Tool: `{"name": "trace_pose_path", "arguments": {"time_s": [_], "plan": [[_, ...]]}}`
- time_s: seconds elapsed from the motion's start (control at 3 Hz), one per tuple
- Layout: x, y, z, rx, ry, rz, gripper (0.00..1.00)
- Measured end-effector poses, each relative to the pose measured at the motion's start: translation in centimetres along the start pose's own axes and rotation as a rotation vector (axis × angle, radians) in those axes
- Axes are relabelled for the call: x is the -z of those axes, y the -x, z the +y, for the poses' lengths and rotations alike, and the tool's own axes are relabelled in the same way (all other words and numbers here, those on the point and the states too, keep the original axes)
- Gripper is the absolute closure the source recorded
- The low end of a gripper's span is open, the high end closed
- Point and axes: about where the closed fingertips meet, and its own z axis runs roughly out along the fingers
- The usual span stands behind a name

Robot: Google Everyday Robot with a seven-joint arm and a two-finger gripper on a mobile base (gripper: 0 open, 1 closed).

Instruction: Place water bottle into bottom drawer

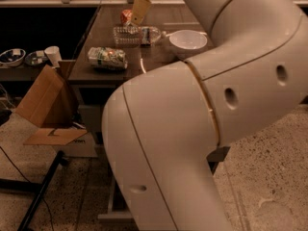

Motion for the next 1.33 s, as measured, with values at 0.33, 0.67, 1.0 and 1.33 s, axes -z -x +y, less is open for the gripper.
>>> {"name": "trace_pose_path", "arguments": {"time_s": [0.33,0.67,1.0,1.33], "plan": [[-1.9,0.7,1.1,-0.051,0.022,0.012,0.00],[-3.9,0.6,2.7,-0.107,0.055,0.020,0.00],[-5.2,0.3,3.3,-0.135,0.072,0.021,0.00],[-7.3,-0.4,3.7,-0.151,0.098,0.004,0.00]]}}
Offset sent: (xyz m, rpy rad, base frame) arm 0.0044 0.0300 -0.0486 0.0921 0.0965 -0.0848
